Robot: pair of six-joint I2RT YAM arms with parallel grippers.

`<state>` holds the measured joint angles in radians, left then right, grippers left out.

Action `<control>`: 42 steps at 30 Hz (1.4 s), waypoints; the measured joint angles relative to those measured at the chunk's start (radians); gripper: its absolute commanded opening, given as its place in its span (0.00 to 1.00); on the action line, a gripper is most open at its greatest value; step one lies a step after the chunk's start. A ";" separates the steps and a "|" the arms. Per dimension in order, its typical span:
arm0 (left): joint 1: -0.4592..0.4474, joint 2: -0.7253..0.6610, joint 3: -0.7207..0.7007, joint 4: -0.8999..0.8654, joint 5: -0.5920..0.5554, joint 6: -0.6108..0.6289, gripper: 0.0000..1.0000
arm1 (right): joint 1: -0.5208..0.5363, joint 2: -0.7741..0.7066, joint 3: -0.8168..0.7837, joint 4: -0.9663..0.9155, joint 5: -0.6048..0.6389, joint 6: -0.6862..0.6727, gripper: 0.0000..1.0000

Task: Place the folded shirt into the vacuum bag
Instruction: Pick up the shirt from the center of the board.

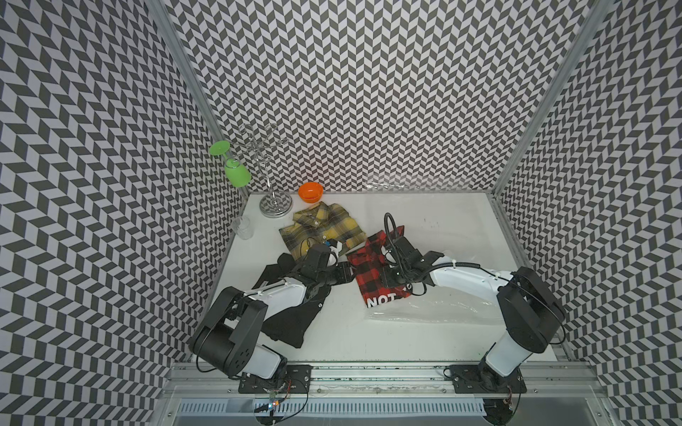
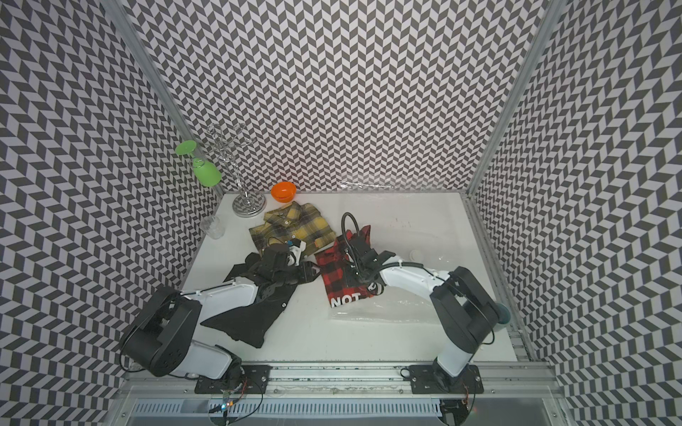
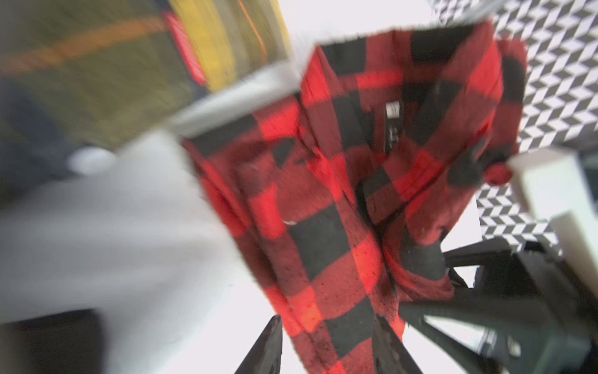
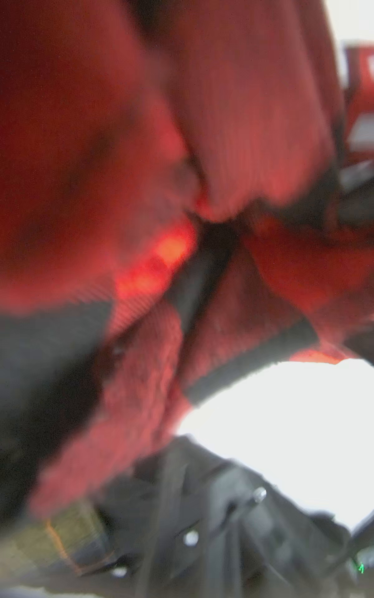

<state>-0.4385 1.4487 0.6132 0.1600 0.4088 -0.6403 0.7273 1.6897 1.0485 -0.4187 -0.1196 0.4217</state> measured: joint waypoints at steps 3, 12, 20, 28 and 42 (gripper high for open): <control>0.042 -0.059 -0.015 -0.035 -0.007 0.007 0.50 | 0.025 0.039 0.025 -0.007 0.011 -0.029 0.99; 0.161 -0.175 0.050 -0.152 -0.011 0.056 0.50 | 0.111 0.153 0.107 -0.073 0.131 -0.071 0.99; 0.164 -0.192 0.060 -0.173 0.005 0.063 0.51 | 0.184 0.224 0.131 -0.081 0.321 -0.046 0.77; 0.155 -0.195 0.060 -0.185 0.005 0.064 0.51 | 0.138 0.180 0.108 -0.041 0.267 -0.026 0.36; 0.032 -0.350 0.060 -0.205 -0.036 0.137 0.54 | -0.041 -0.057 0.081 0.003 -0.142 -0.039 0.09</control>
<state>-0.4061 1.0988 0.6735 -0.0452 0.3725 -0.5037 0.6861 1.6329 1.1294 -0.4152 -0.2619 0.3832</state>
